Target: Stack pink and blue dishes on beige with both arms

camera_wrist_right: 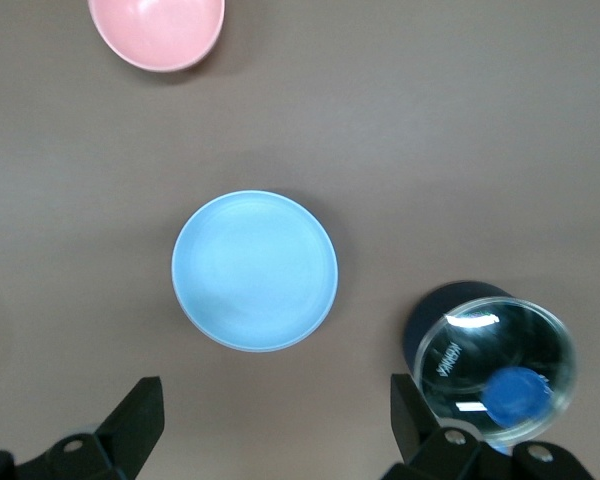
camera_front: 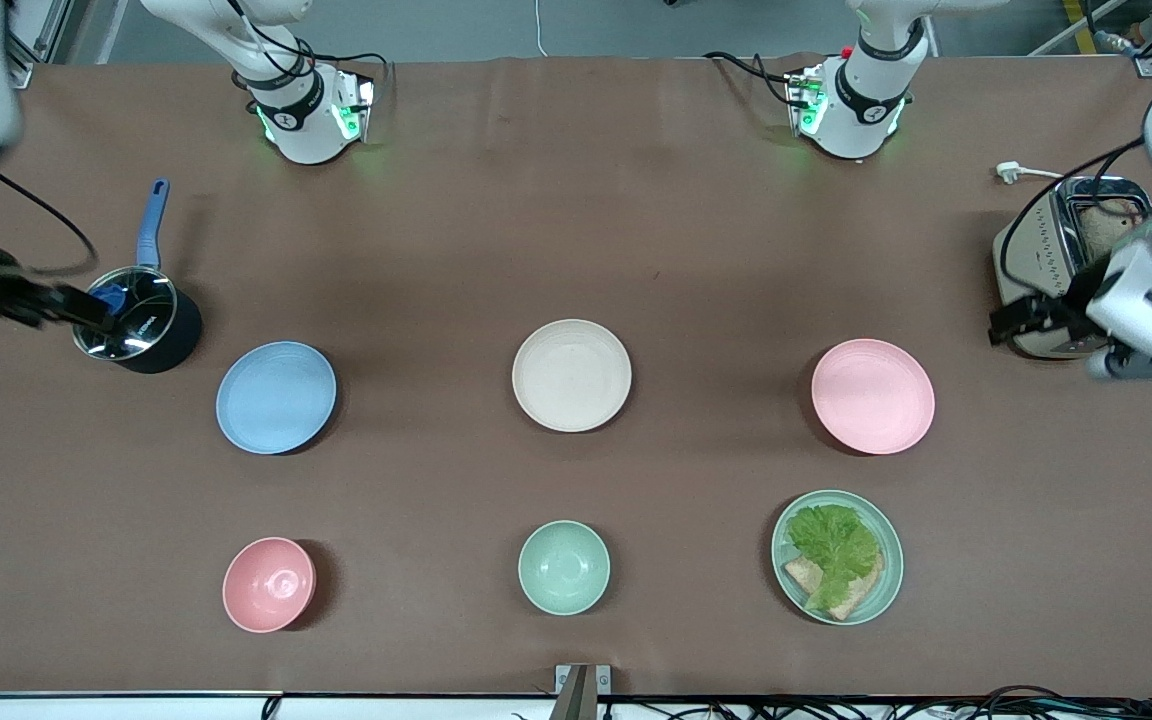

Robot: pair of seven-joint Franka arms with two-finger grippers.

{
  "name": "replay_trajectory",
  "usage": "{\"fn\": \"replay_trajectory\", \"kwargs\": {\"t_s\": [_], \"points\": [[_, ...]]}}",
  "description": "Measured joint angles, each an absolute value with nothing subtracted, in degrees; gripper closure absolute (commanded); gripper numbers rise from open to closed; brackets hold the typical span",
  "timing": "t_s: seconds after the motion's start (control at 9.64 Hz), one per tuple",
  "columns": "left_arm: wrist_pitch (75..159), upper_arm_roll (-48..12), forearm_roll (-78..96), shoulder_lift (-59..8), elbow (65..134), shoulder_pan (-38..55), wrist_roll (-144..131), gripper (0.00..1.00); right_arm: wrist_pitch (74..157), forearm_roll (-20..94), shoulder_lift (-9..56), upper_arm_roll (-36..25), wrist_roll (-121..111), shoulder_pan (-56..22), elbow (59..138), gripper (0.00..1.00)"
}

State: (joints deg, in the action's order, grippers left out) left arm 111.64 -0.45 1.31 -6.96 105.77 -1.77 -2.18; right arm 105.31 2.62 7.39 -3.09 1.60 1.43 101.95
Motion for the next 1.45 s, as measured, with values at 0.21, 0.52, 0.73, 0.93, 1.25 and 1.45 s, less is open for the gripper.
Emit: {"fn": "replay_trajectory", "kwargs": {"t_s": [0.21,0.52,0.73,0.93,1.25,1.45], "points": [[119.6,-0.48,2.91,-10.3,111.36,-2.57,-2.03,0.0,110.51,8.27,13.68,-3.33,-5.34,2.03,103.7,0.0],[126.58,-0.54,3.58,-15.85,113.14,-4.21,3.97,0.06,119.29,11.17,21.69,-3.72,-17.81,5.8,104.16,0.0],[129.82,-0.55,8.73,-20.23,113.44,-6.67,11.72,0.11,125.8,11.75,25.37,-3.71,-22.1,6.28,105.95,0.0],[132.15,-0.57,14.3,-24.2,113.48,-7.67,18.75,0.21,131.18,13.58,26.9,-3.71,-25.95,6.37,108.31,0.0],[133.26,-0.58,19.39,-27.82,113.39,-8.63,25.43,0.43,137.75,14.9,29.67,-3.66,-28.32,6.91,110.5,0.18],[133.27,-0.62,19.59,-28.55,113.19,-8.75,26.13,0.56,139.3,15.4,30.51,-3.19,-28.5,6.91,111.5,0.28]]}}
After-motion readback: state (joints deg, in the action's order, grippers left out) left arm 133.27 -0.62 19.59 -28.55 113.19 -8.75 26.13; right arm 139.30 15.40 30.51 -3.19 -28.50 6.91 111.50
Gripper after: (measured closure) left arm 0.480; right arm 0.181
